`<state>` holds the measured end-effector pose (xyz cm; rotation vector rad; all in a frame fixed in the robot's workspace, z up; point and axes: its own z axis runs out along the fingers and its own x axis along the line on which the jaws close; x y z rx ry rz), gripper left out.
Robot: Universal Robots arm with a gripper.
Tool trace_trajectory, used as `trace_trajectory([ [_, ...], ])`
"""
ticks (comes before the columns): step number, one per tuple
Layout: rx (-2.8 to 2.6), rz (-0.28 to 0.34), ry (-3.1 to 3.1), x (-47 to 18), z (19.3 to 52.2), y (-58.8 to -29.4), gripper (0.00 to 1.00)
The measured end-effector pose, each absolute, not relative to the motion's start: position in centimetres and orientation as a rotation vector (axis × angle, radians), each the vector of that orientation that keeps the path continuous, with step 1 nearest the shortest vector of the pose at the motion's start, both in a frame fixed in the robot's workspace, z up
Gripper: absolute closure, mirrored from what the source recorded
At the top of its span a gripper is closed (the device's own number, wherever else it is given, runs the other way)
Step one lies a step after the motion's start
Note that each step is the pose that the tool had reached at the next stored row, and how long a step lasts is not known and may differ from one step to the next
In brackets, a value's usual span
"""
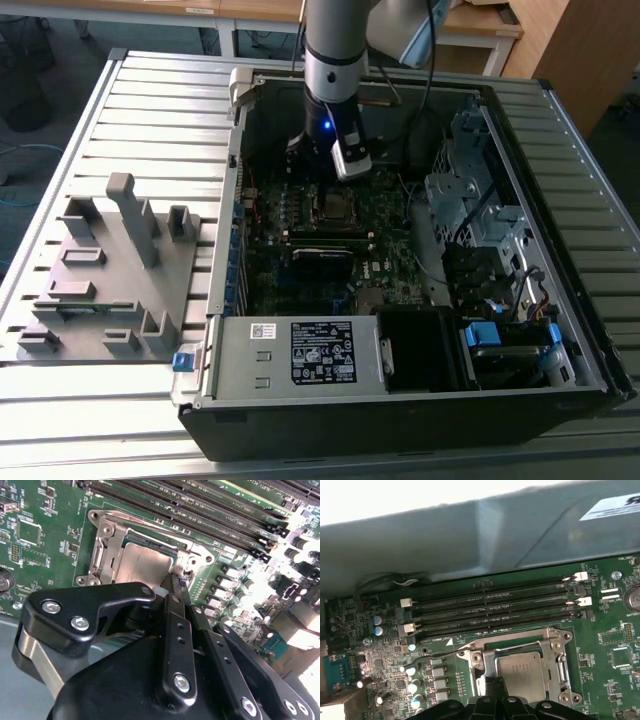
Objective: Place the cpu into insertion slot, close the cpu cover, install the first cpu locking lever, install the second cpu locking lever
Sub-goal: 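Close the cpu cover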
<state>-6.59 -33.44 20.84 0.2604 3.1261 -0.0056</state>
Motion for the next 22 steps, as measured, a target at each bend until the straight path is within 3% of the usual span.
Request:
trace_trajectory([
  [22,0.131,-0.003,3.134,-7.02,20.1,-33.44,0.9],
])
